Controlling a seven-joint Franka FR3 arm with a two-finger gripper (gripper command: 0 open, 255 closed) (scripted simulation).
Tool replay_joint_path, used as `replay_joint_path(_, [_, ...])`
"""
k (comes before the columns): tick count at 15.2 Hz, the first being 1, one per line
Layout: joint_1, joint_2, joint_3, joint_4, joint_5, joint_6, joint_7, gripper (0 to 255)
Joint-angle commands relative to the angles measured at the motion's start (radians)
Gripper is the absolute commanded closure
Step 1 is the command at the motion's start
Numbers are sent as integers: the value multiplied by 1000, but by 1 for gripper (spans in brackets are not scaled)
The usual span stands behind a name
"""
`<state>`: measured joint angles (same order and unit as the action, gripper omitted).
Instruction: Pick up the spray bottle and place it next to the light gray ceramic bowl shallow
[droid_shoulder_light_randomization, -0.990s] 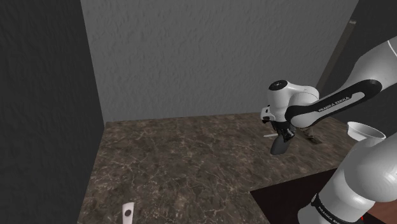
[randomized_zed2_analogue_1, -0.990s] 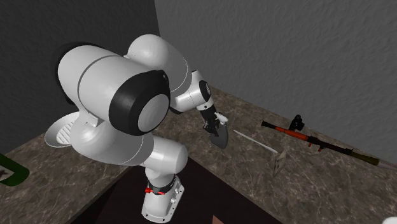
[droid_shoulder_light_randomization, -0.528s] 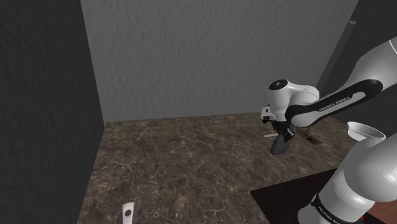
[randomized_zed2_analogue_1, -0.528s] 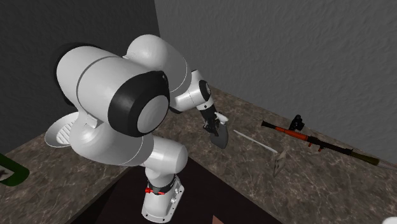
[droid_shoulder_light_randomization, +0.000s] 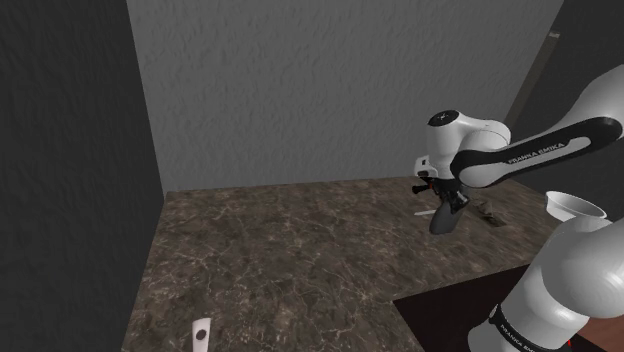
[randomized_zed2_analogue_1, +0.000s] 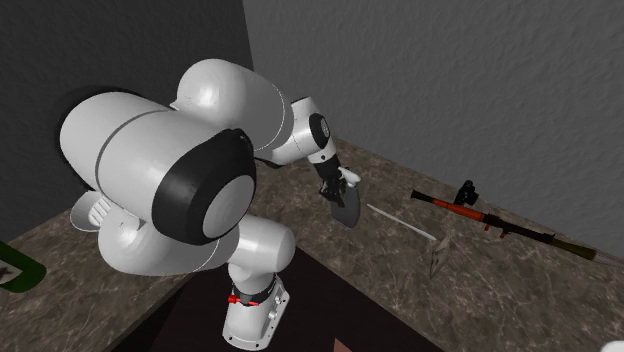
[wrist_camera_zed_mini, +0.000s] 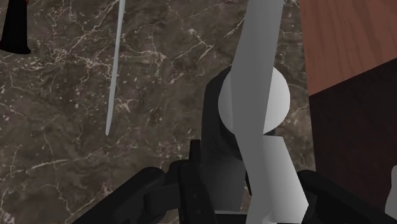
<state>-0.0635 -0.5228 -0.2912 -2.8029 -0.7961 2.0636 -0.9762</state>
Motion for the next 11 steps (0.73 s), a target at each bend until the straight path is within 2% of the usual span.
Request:
replay_joint_path(1, [2,-22,5,14,13,-32,-21,255])
replay_joint_path(11, [15,-114,36,85,71,-177,-102,255])
